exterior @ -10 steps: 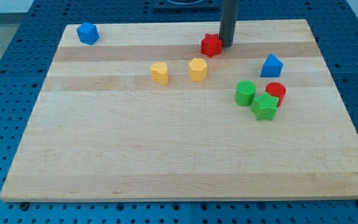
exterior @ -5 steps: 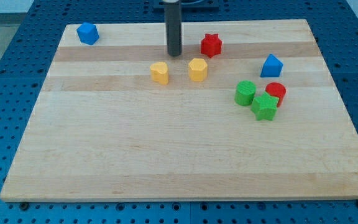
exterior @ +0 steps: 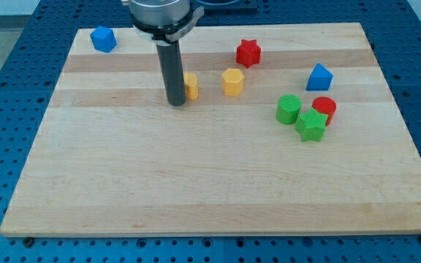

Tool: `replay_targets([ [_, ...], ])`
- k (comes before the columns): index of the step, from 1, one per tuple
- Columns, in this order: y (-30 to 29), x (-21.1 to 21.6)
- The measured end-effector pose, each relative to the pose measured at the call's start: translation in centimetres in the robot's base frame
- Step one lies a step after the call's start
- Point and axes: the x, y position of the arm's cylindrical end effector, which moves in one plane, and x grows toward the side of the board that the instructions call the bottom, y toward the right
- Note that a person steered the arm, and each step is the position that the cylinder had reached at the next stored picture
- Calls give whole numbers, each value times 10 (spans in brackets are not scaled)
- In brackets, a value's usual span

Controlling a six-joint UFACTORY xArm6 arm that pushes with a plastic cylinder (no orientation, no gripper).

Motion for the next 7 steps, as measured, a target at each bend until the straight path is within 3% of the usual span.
replay_targets([
  [2, 30, -38],
  [4, 76, -38],
  [7, 74, -70],
])
